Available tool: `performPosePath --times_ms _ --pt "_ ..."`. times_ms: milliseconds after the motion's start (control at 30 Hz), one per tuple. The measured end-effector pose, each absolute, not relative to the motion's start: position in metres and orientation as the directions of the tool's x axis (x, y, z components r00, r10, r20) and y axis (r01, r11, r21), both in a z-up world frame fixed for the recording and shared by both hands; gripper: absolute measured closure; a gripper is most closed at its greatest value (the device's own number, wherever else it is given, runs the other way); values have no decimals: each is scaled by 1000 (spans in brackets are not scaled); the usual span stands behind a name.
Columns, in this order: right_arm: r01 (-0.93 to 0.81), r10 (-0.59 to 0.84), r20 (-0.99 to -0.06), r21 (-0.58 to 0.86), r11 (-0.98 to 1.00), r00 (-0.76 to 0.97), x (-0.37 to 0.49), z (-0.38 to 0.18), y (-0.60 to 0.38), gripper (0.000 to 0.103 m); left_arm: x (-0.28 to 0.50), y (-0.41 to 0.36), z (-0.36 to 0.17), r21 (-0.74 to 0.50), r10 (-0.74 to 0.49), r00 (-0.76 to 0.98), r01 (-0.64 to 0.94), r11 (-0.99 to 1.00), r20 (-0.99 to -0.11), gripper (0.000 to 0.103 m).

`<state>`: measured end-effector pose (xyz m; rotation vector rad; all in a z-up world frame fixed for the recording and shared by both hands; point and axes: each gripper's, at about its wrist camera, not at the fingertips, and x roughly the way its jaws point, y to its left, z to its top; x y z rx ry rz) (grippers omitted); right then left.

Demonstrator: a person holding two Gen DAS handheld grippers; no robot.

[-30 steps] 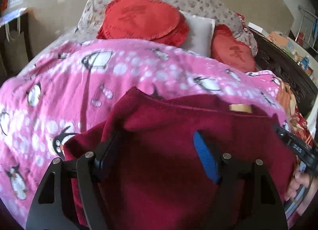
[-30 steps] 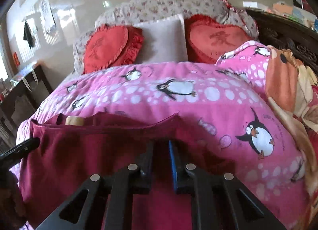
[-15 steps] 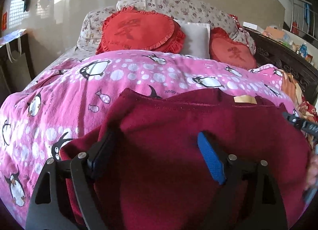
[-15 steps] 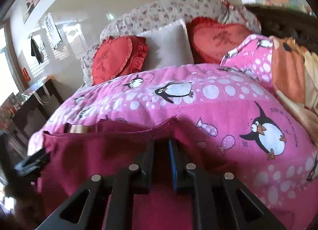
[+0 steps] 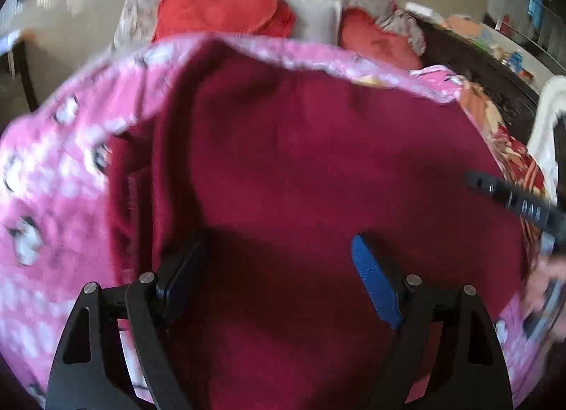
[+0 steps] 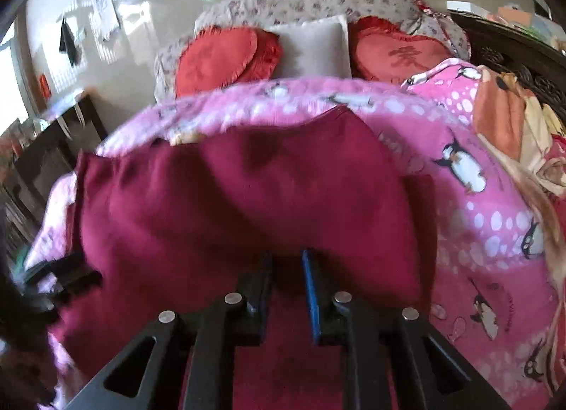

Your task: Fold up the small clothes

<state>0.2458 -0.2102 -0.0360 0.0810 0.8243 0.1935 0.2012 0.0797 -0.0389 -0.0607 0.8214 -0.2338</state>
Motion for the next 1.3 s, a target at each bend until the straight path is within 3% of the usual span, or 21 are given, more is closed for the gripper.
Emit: performPosePath --times_ms 200,267,300,400,667,800,900,1033,1100,1167,1233,1300 --pt "-210 221 -646 96 973 731 180 2 -212 81 132 129 -20 -289 -294 701 129 948 -650 19" --pt "-215 228 -645 101 971 730 154 -7 -212 59 119 131 -29 -322 -330 667 140 936 -668 19" --pt "-207 223 -662 103 973 716 149 -17 -211 54 115 129 -38 -342 -353 637 147 928 -685 19" --pt "-148 176 -760 106 983 626 147 -63 -214 53 117 122 -68 -328 -323 583 101 939 -745 20" --pt "-214 200 -621 53 975 758 93 -29 -206 53 85 153 -68 -487 -382 621 0 873 -685 19" --pt "-227 140 -665 -46 973 734 78 -54 -184 53 73 152 -70 -589 -475 612 19 808 -632 18" --pt "-188 49 -679 -132 973 733 77 -62 -175 53 89 150 -75 -713 -596 594 55 699 -540 17" --pt "-185 32 -685 -151 971 727 77 -70 -178 53 105 145 -73 -779 -645 593 49 626 -481 6" --pt "-184 33 -689 -147 972 724 76 -71 -178 53 108 142 -71 -798 -664 586 48 601 -465 5" --pt "-184 32 -696 -146 972 718 78 -71 -178 53 115 149 -70 -793 -642 610 35 608 -465 7" --pt "-185 30 -700 -147 972 713 80 -72 -178 53 121 161 -72 -807 -607 650 -17 590 -458 21" --pt "-187 29 -702 -149 971 712 81 -72 -178 53 124 171 -75 -838 -590 680 -68 541 -436 23"
